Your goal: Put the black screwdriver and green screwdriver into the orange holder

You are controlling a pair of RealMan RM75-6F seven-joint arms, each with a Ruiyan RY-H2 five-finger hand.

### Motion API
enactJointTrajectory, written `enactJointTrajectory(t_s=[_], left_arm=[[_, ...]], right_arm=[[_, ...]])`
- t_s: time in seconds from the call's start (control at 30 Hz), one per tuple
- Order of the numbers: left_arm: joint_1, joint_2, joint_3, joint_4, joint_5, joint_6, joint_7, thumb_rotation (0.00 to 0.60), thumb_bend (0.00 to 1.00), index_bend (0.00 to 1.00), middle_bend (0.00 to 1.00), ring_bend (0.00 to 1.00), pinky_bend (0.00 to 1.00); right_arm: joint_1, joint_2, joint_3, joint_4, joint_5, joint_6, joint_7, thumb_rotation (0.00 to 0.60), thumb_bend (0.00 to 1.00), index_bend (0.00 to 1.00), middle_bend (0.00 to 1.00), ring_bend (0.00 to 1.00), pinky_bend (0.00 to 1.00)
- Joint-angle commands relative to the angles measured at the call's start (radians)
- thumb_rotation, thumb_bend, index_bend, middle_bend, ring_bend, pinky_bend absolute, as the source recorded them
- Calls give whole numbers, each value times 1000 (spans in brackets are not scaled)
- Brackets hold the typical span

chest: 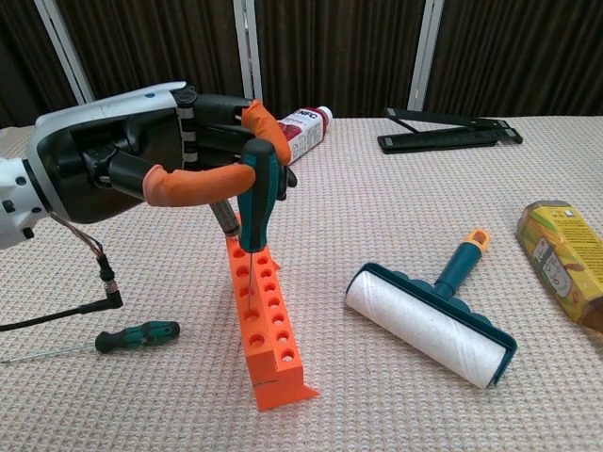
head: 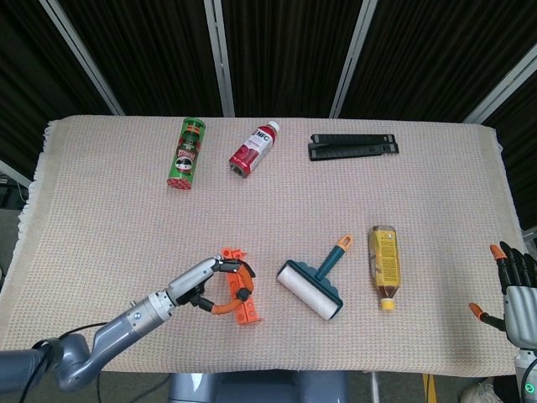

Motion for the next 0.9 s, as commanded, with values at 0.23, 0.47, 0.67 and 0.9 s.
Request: enactJointTrajectory(t_s=[0.23,0.47,0.67,0.9], left_arm=[[-11,-15,13,24,7,9,-30,600,622,686,459,258,249],[-16,-18,20,34,5,15,-33,600,622,687,459,257,248],[-23,-24,21,40,3,15,-29,600,620,686,459,256,247],[-28,-36,16,51,-9,16,-28,600,621,686,460,256,247]], right_arm=[[-2,1,1,-1,3,2,0,600,0,18,15,0,0],[-2,-1,2,1,4,2,2,600,0,18,14,0,0],[-2,-1,3,2,5,2,1,600,0,18,14,0,0],[-2,-1,4,2,9,-1,0,600,0,18,15,0,0]])
